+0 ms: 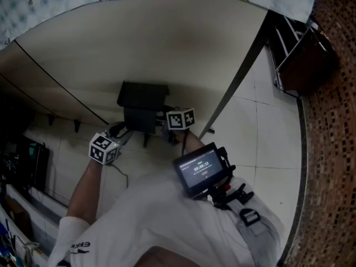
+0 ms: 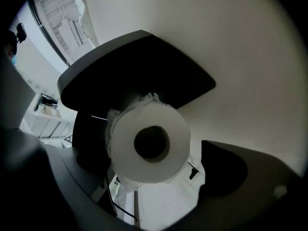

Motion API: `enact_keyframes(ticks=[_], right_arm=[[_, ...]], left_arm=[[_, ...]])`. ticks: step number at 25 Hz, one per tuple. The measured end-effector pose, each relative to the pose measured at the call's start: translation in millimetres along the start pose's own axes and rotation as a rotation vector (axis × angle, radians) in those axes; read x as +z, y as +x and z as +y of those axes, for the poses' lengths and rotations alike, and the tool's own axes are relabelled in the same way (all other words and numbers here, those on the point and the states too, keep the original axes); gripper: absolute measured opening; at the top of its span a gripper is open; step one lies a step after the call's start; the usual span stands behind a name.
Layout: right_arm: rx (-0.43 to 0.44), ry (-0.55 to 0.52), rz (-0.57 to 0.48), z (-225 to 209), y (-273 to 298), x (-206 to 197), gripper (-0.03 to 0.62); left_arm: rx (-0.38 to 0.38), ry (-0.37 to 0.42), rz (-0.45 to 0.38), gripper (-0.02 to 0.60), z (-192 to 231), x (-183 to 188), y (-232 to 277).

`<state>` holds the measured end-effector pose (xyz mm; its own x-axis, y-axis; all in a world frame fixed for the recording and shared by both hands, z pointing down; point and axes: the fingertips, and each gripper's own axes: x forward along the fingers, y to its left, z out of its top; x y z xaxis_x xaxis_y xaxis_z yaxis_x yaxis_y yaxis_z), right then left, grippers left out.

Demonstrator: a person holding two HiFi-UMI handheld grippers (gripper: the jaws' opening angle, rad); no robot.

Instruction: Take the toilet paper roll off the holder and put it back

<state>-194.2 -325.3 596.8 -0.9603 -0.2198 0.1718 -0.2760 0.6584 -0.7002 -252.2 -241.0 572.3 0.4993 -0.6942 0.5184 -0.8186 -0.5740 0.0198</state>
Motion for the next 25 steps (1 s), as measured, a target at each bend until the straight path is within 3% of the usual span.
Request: enact_keyframes(ticks=[14,21,25], right_arm=[[-0.054,0.006,0.061,-16.4,-27.7,-32.0,0.581],[-0.122,0.046,0.039,-31.9,-48.9,-42.0,0.552],[-0.144,0.045,0.039,-32.2,-67.4,-49.3,0.498]], left_arm=[[0.006,-0.012,-0.007,0.147,0.8,-1.2,2.9],[0.020,-0.024,-0.013,0.144,8.0,-2.7,11.4],[0.042,-0.034,-0.019,0.133,12.2,-2.5,18.4]])
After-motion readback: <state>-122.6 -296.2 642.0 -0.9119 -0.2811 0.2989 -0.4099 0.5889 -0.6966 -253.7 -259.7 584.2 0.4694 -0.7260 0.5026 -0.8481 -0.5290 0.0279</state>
